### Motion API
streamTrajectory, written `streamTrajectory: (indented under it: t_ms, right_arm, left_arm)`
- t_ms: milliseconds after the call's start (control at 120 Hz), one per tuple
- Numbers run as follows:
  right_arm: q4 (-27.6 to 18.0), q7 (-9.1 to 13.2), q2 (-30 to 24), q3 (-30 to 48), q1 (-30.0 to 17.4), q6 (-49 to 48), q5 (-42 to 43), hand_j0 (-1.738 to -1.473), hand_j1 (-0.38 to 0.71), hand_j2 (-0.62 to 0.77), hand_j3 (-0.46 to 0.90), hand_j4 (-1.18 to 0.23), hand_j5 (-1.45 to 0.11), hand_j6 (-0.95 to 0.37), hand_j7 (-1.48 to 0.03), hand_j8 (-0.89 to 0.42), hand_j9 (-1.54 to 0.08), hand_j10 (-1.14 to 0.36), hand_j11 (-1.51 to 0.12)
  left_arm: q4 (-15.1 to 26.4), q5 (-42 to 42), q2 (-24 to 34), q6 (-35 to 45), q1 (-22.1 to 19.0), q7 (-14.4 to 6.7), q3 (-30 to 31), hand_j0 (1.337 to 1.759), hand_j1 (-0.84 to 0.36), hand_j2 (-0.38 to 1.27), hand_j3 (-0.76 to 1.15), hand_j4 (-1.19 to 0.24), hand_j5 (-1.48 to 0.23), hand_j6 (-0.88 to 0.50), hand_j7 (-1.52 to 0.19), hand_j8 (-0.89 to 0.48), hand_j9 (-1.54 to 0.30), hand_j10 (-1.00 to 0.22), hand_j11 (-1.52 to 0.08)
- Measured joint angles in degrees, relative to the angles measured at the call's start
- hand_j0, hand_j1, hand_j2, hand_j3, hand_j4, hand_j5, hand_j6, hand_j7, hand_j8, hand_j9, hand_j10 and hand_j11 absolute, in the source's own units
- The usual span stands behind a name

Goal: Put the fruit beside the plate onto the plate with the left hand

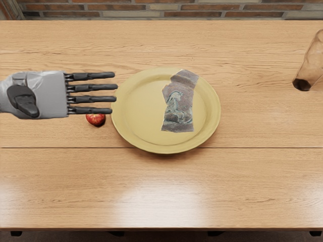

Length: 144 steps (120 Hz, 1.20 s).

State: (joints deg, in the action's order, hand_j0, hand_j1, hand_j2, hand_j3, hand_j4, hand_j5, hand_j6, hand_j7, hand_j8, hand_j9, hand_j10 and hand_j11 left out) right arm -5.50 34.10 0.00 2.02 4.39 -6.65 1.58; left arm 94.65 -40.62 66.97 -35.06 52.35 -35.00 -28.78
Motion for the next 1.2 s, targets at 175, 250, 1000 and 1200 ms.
streamTrajectory:
  t_ms: [175, 250, 1000, 1200]
  right_arm:
    - [-0.14, 0.0, 0.0, 0.0, 0.33, -0.05, 0.0, -1.658, -0.35, 0.0, 0.0, 0.0, 0.0, 0.0, 0.0, 0.0, 0.0, 0.0, 0.0]
    - [-0.21, 0.0, 0.0, 0.0, 0.39, -0.42, 0.0, -1.658, -0.35, 0.0, 0.0, 0.0, 0.0, 0.0, 0.0, 0.0, 0.0, 0.0, 0.0]
    - [-0.21, 0.0, 0.0, 0.01, 1.34, -1.88, 0.0, -1.658, -0.35, 0.0, 0.0, 0.0, 0.0, 0.0, 0.0, 0.0, 0.0, 0.0, 0.0]
    - [-0.21, 0.0, 0.0, 0.01, 1.55, -1.88, 0.0, -1.658, -0.35, 0.0, 0.0, 0.0, 0.0, 0.0, 0.0, 0.0, 0.0, 0.0, 0.0]
  left_arm:
    - [0.95, 0.09, 0.82, -0.01, 0.47, 0.0, -0.33, 1.658, 0.33, 0.0, 0.0, -0.01, -0.02, -0.01, -0.02, -0.01, -0.02, -0.01, -0.02]
    - [1.23, 3.36, 1.1, -0.02, 5.78, 0.0, -0.59, 1.658, 0.33, 0.0, 0.0, -0.01, -0.02, -0.01, -0.02, -0.01, -0.02, -0.01, -0.02]
    - [-2.87, 101.03, -21.15, 14.27, 1.6, 0.0, -3.96, 1.658, 0.33, 0.0, 0.0, -0.02, -0.03, -0.02, -0.03, -0.02, -0.03, -0.02, -0.03]
    - [-5.3, 112.7, -25.71, 25.21, -2.79, 0.0, -0.87, 1.658, 0.32, 0.01, 0.0, -0.03, -0.03, -0.03, -0.03, -0.03, -0.03, -0.03, -0.03]
